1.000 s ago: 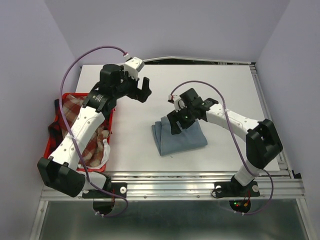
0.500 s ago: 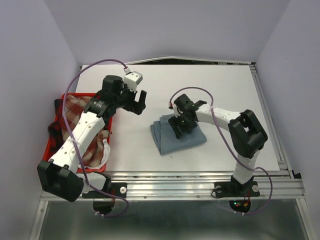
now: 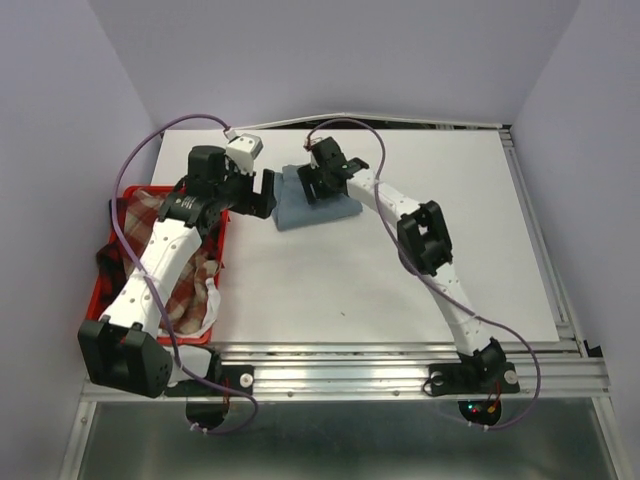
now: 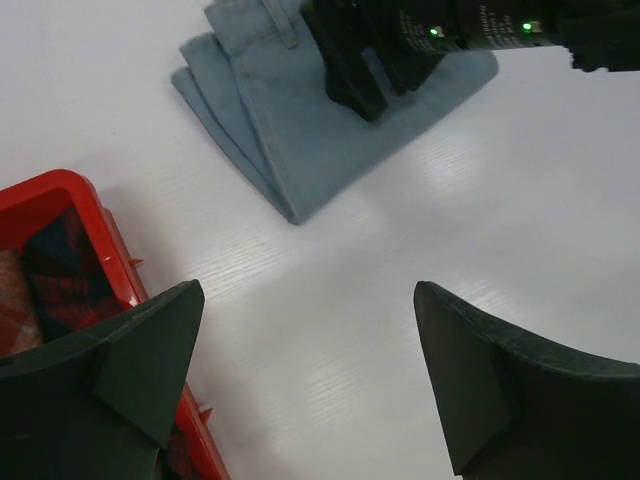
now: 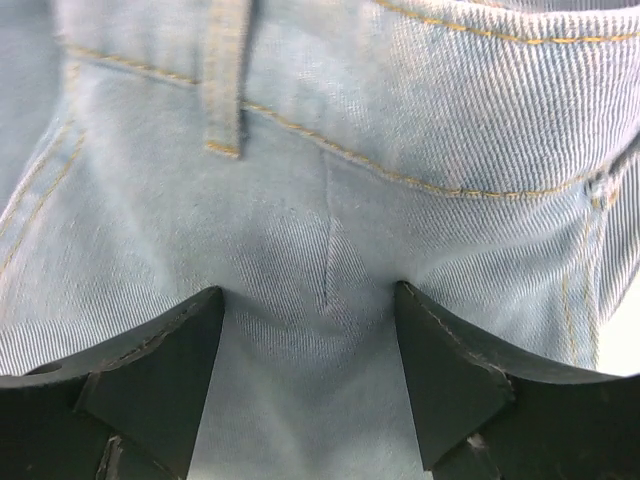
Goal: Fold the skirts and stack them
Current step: Neatly place the folded skirt to the corner
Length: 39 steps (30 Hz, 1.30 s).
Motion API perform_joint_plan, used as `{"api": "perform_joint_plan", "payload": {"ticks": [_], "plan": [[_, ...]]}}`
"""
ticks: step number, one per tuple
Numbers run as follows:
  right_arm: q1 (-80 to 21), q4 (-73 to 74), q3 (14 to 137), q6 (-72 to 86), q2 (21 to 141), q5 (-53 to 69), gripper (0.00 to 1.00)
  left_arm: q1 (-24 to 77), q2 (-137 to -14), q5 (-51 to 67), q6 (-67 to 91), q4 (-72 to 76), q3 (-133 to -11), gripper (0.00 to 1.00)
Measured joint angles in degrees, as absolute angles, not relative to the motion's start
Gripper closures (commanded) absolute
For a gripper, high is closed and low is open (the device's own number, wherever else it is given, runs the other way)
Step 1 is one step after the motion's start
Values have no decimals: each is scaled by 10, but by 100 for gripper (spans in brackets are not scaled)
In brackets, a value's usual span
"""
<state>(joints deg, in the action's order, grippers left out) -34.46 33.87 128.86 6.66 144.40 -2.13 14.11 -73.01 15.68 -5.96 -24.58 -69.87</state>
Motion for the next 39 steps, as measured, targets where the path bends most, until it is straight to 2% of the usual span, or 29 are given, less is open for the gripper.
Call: {"api": "perform_joint_plan", "payload": {"ticks": [2, 4, 7, 9, 15, 20, 23, 29, 33, 39], "plan": [[-340, 330, 1388, 82, 1508, -20, 20, 141, -730, 156, -49, -234, -695, 1], [-337, 314, 1429, 96, 1536, -15, 18, 141, -732, 155, -26, -219, -686, 1], [-334, 291, 1407, 113, 1524, 5, 4, 145, -747, 143, 22, -188, -670, 1], [-330, 267, 1341, 119, 1483, 26, 1, 156, -768, 125, 51, -165, -664, 1], [-316, 264, 1199, 120, 1327, 43, 0, 220, -855, 60, 95, -96, -674, 4], [-261, 256, 1116, 117, 1166, 48, 0, 255, -1023, 6, 111, -83, -821, 20], [-200, 248, 1079, 113, 1107, 52, 0, 265, -1111, -13, 115, -87, -906, 24], [-115, 252, 979, 103, 1081, 51, 0, 279, -1260, -54, 118, -131, -1037, 24], [-114, 277, 927, 98, 1081, 62, 0, 281, -1318, -79, 117, -166, -1071, 23], [-112, 278, 914, 98, 1079, 78, 0, 258, -1353, -80, 93, -203, -1124, 22]]}}
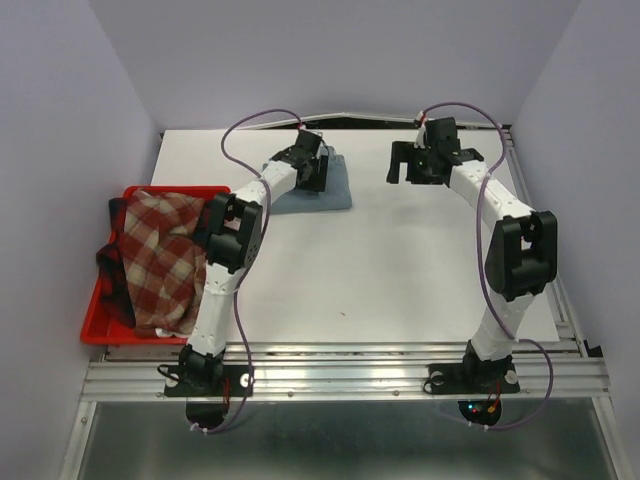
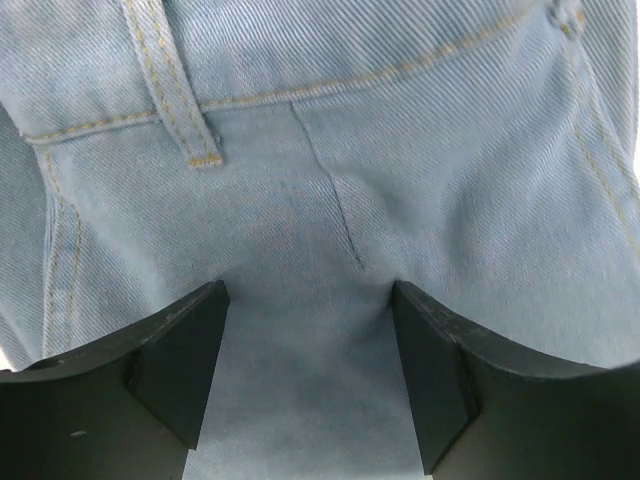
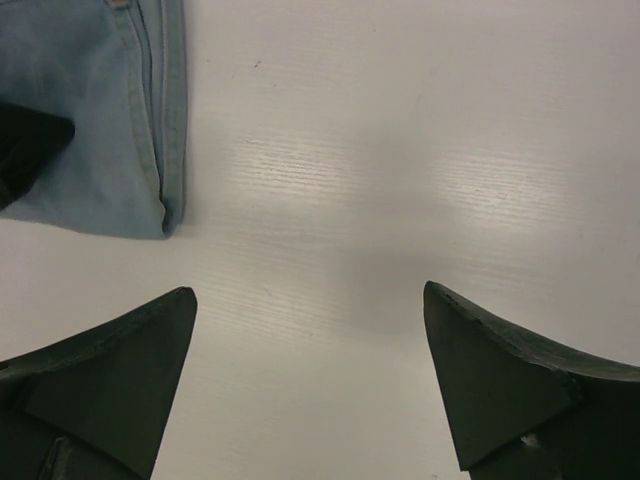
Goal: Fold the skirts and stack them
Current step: Neatly place the folded skirt to the corner
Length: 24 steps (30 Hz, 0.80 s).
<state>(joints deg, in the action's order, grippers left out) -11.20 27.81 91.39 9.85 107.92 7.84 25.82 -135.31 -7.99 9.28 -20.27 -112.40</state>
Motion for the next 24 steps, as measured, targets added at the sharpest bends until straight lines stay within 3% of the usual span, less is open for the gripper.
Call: {"api": "perform_joint_plan", "payload": {"ticks": [8, 14, 19, 24], "plan": [[-105, 279, 909, 98, 1076, 88, 0, 183, -1461, -47, 24, -272, -1313, 21], [-105, 279, 909, 99, 1076, 91, 0, 161, -1463, -23, -16, -280, -1321, 18], [-105, 279, 909, 99, 1076, 101, 0, 160, -1463, -16, -54, -277, -1320, 1], [-105, 279, 909, 99, 1073, 112, 0, 161, -1439, -17, -101, -275, -1309, 1]]}}
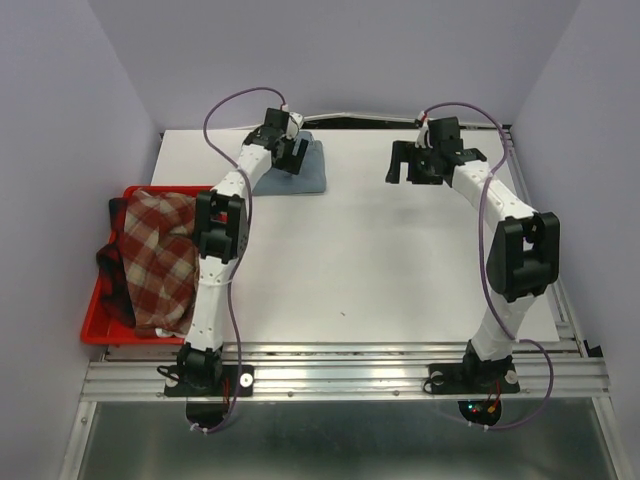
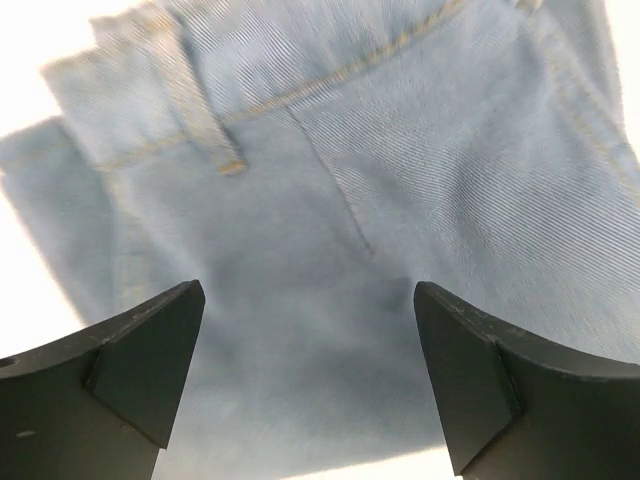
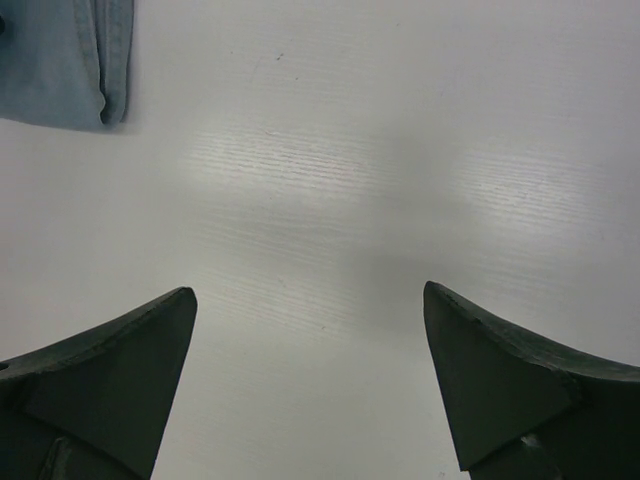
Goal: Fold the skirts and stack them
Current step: Neatly place the folded skirt to the corner
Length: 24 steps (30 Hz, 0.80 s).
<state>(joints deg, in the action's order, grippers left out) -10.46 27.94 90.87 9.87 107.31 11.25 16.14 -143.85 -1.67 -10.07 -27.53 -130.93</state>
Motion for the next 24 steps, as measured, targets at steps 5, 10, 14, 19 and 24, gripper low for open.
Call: {"api": "perform_joint_plan", "payload": {"ticks": [5, 10, 14, 19, 24], "plan": [[-105, 288, 909, 98, 1055, 125, 0, 165, -1352, -32, -138, -271, -1310, 1], [-105, 305, 910, 87, 1017, 138, 0, 168, -1148, -48, -155, -223, -1263, 2], [-105, 322, 908, 75, 981, 151, 0, 167, -990, -51, -159, -242, -1248, 9], [-105, 336, 861, 56, 917, 168, 0, 109, -816, 20, -161, -293, -1082, 2], [-105, 365, 811, 39, 878, 189, 0, 44, -697, 43, -194, -394, -868, 1]]}}
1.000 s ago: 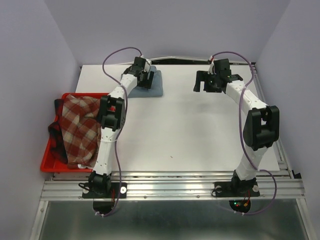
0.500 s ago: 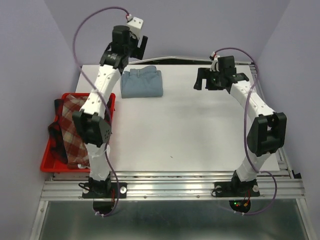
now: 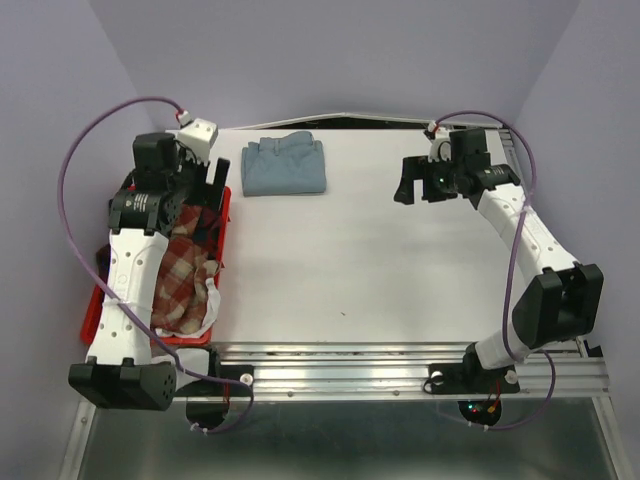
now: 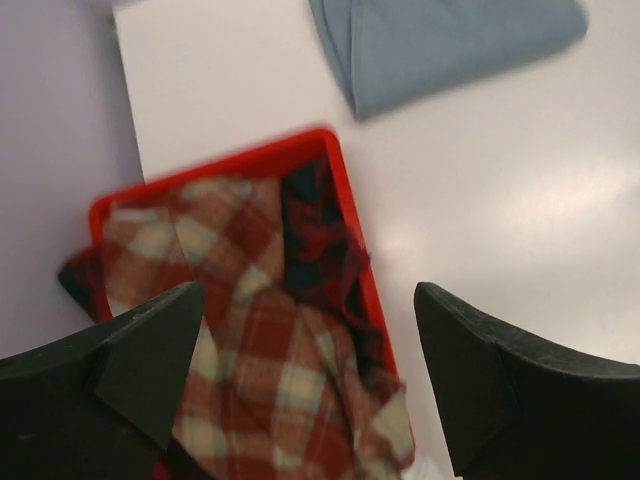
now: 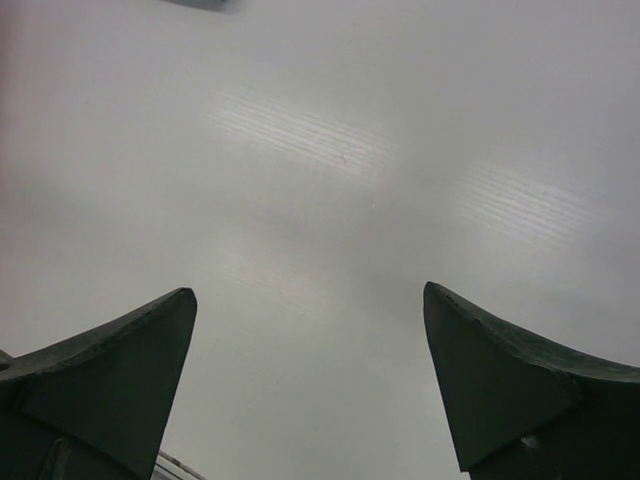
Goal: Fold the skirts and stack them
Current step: Neatly place the folded skirt to the corner, then grab the skirt from the pile
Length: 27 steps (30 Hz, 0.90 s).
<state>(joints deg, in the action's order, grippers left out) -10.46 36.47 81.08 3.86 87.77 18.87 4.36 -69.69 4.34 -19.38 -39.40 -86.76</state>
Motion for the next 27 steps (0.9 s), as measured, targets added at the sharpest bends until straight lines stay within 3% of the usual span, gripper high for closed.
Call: {"api": "perform_joint_plan", "payload": {"ticks": [12, 18, 27], "plan": [[-105, 406, 752, 20, 852, 224, 0, -92, -488, -83, -227, -526, -534, 5], [-105, 418, 752, 17, 851, 230, 0, -138, -484, -110, -260, -534, -445, 4], [-105, 430, 755, 17, 851, 229, 0, -168, -549, -109, -315, -499, -414, 7]]}}
